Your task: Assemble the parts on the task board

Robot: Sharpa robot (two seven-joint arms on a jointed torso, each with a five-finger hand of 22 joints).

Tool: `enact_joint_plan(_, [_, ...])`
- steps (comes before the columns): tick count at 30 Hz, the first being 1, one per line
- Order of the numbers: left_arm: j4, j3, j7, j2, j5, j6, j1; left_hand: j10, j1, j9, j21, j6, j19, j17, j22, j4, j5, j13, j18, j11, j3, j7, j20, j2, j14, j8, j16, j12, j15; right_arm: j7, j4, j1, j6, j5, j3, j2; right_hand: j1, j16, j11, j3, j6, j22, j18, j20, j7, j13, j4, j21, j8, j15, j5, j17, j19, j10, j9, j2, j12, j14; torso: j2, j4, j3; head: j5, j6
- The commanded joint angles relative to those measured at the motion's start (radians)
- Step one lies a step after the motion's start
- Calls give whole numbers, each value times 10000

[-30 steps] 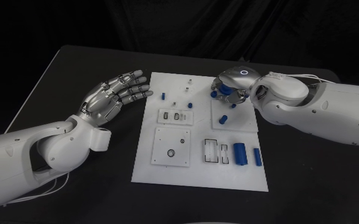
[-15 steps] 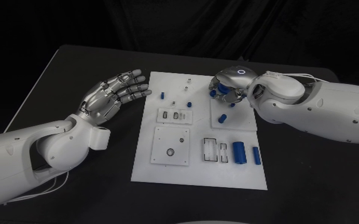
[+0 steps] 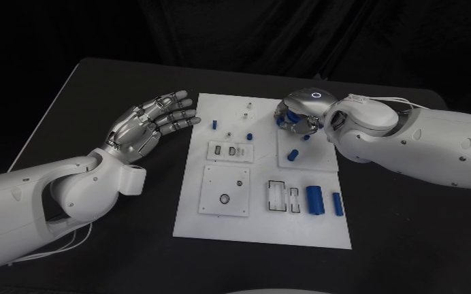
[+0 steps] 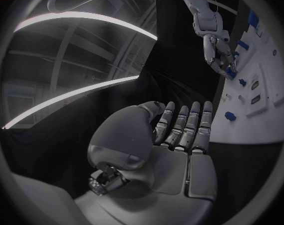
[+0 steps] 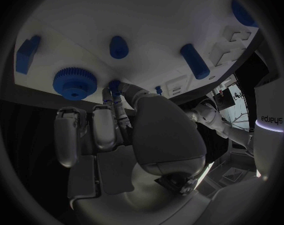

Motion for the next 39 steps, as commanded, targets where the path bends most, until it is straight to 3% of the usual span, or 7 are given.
enact_joint_plan(1, [-3,0,1698,7,26,186,13,11,-102,-1,-32,33,-62,-9,-11,-5,55,-12,-137,91,40,6,31,-18,-63,44,31,25,36,-116,-46,-49,-142,51,-1,3,157,-59,-37,155,160,332,65,4,0,-13,-41,-66,11,-11,-115,-1,-35,218,50,30,-109,-23,0,3,6,-7,21])
enact_joint_plan(10, [-48,-10,1681,26,26,234,12,21,-112,1,-34,43,-66,-11,-13,-8,62,-12,-137,94,77,8,30,3,-65,51,43,32,36,42,0,-59,-800,54,2,-49,304,-109,-218,362,782,368,61,-141,-88,-3,-178,-78,114,-159,-610,21,-26,1222,281,39,-562,-13,-2,5,11,-26,29])
enact_joint_plan(12, [-43,-11,1680,20,26,232,12,21,-112,1,-34,43,-66,-11,-13,-8,62,-12,-137,94,77,8,30,3,-65,51,43,32,36,65,38,-32,-992,54,6,-71,322,-106,-254,356,848,327,71,-166,-112,2,-202,-102,115,-187,-739,49,-52,1392,318,15,-625,1,-9,1,5,-8,105])
enact_joint_plan(20, [-39,-13,1669,-9,26,206,12,28,-119,4,-34,66,-68,-14,-15,-9,66,-12,-137,98,101,10,29,16,-68,62,50,37,36,-31,120,475,-1343,293,40,66,440,-182,-326,362,906,285,81,-231,-153,10,-302,-146,31,-250,-1051,-32,-92,1803,377,-104,-846,-18,-5,-7,11,145,268])
enact_joint_plan(28, [-148,-18,1673,182,26,286,11,44,-136,5,-35,71,-72,-18,-17,-5,73,-11,-136,105,147,17,30,42,-72,67,66,48,34,208,-626,909,-1250,820,86,1011,374,-227,-316,318,918,246,89,-242,-139,1,-227,-179,-47,-250,-1282,-64,-120,1902,404,-127,-1073,-33,-19,-6,-3,200,453])
enact_joint_plan(36, [-226,-21,1670,254,26,322,9,46,-141,4,-36,69,-74,-19,-17,-4,75,-11,-136,109,161,20,29,51,-75,67,70,49,33,546,-1426,737,-1051,911,97,1808,332,-245,-313,284,925,226,94,-240,-139,4,-189,-192,-71,-248,-1341,-87,-131,1937,414,-144,-1142,-36,-30,-4,-35,198,473])
enact_joint_plan(39, [-239,-21,1659,266,26,335,9,46,-141,4,-36,69,-74,-19,-17,-4,75,-11,-136,109,161,20,29,51,-75,67,70,49,33,601,-1648,633,-923,920,98,1974,327,-255,-309,279,906,221,95,-239,-136,1,-182,-196,-94,-246,-1340,-99,-134,1931,413,-155,-1184,-39,-15,40,-42,167,484])
